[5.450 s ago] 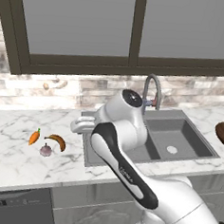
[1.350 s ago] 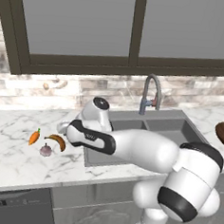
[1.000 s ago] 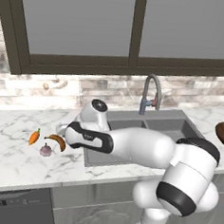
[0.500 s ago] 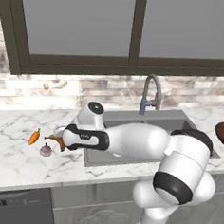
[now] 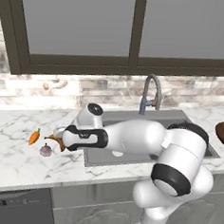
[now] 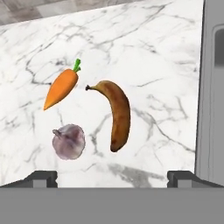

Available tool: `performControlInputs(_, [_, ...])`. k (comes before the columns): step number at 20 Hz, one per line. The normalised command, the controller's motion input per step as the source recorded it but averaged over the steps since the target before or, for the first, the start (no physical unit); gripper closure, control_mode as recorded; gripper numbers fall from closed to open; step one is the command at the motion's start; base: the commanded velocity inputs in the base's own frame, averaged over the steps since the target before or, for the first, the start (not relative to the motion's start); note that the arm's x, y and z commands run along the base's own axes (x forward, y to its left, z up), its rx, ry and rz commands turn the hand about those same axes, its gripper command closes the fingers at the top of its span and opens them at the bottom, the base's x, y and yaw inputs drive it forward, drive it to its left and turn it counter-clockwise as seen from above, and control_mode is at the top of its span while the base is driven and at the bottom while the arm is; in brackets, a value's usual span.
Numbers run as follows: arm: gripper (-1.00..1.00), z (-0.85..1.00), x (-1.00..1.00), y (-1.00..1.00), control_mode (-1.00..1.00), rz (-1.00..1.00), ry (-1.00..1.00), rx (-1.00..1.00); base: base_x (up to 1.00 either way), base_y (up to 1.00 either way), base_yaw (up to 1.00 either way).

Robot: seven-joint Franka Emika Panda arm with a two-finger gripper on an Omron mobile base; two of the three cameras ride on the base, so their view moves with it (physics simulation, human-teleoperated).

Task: There is a mixed pile of frozen fruits and vegetables on the counter. Locate all the frozen vegetables and place the items in a bowl on the counter. Take all the frozen fruits and defrost them in a running sink.

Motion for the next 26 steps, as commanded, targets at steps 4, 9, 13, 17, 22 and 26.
performControlInputs(4, [-1.0,-0.09,0.09,0.05,-1.0,0.0,0.01,0.0,0.0,0.0,0.0])
performControlInputs(9, [-1.0,-0.12,0.1,0.07,-1.0,0.0,0.03,0.0,0.0,0.0,0.0])
performControlInputs(13, [-1.0,-0.11,0.1,0.06,-1.0,0.0,0.03,0.0,0.0,0.0,0.0])
performControlInputs(17, [-1.0,-0.13,0.11,0.08,-1.0,0.0,0.04,0.0,0.0,0.0,0.0])
performControlInputs(22, [-1.0,-0.12,0.14,0.12,-1.0,0.0,0.04,0.0,0.0,0.0,0.0])
performControlInputs(26, [-1.0,-0.1,0.15,0.14,-1.0,0.0,0.03,0.0,0.0,0.0,0.0])
